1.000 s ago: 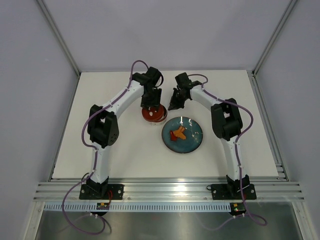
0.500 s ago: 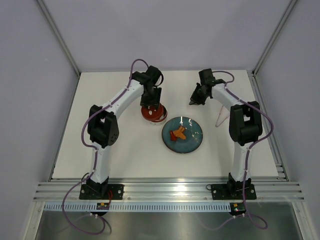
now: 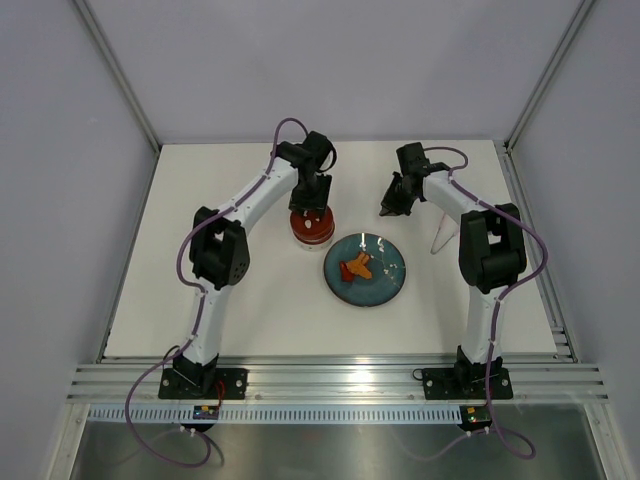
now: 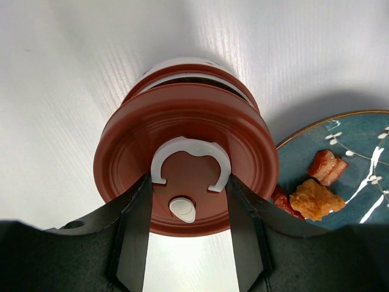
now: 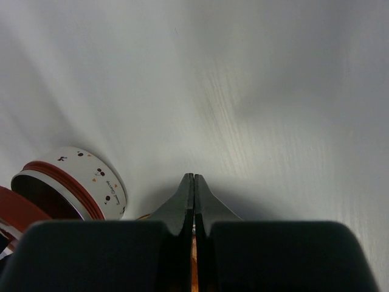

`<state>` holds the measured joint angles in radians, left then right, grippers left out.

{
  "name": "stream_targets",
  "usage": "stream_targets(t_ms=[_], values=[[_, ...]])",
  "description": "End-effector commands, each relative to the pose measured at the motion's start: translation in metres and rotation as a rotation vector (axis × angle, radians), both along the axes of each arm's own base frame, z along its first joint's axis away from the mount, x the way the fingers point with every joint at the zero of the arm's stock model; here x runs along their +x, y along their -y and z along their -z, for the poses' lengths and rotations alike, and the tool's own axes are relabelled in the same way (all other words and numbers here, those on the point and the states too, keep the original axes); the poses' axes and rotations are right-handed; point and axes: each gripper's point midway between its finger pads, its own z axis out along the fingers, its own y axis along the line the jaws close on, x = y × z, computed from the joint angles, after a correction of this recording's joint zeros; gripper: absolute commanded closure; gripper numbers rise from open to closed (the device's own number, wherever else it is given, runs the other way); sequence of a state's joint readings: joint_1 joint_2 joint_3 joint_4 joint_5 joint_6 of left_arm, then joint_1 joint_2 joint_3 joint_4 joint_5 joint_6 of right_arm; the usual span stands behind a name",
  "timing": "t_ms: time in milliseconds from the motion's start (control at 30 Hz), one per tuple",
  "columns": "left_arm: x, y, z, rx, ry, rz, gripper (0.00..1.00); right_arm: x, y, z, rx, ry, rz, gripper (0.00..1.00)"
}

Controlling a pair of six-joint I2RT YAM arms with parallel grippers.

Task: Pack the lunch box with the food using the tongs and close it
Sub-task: Close the box lid on the packing box.

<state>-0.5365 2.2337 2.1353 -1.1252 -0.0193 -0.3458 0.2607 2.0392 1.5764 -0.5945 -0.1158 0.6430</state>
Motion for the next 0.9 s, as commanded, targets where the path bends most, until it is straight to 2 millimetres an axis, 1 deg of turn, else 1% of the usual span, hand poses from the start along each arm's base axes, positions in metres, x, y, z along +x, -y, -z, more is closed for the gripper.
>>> stream_targets(t_ms=[0, 200, 367, 500, 667, 767, 833, 867], values=[[0.004, 0.003, -0.002, 0.005, 0.025, 0.017, 1.0, 0.008, -0.001, -0.032, 0.001, 0.094, -0.006, 1.0], [-0.002, 0.006, 0.013, 0.008, -0.005, 0.025, 1.0, 0.008, -0.001, -0.031, 0.003, 0.091, -0.005, 1.0], [-0.002, 0.008, 0.02, 0.01, -0.012, 0.027, 1.0, 0.008, -0.001, -0.032, 0.004, 0.093, -0.005, 1.0], [0.001, 0.01, 0.022, 0.007, -0.009, 0.027, 1.0, 0.007, -0.001, -0.033, 0.003, 0.093, -0.006, 1.0], [0.006, 0.013, 0.015, -0.002, 0.009, 0.03, 1.0, 0.007, -0.001, -0.031, 0.002, 0.09, -0.008, 1.0], [0.009, 0.014, 0.015, -0.002, 0.009, 0.03, 1.0, 0.007, -0.002, -0.03, 0.006, 0.087, -0.007, 1.0], [0.008, 0.015, 0.022, -0.002, -0.007, 0.031, 1.0, 0.007, -0.002, -0.029, 0.008, 0.085, -0.007, 1.0], [0.009, 0.016, 0.022, -0.005, -0.007, 0.031, 1.0, 0.007, -0.002, -0.03, 0.011, 0.087, -0.008, 1.0]])
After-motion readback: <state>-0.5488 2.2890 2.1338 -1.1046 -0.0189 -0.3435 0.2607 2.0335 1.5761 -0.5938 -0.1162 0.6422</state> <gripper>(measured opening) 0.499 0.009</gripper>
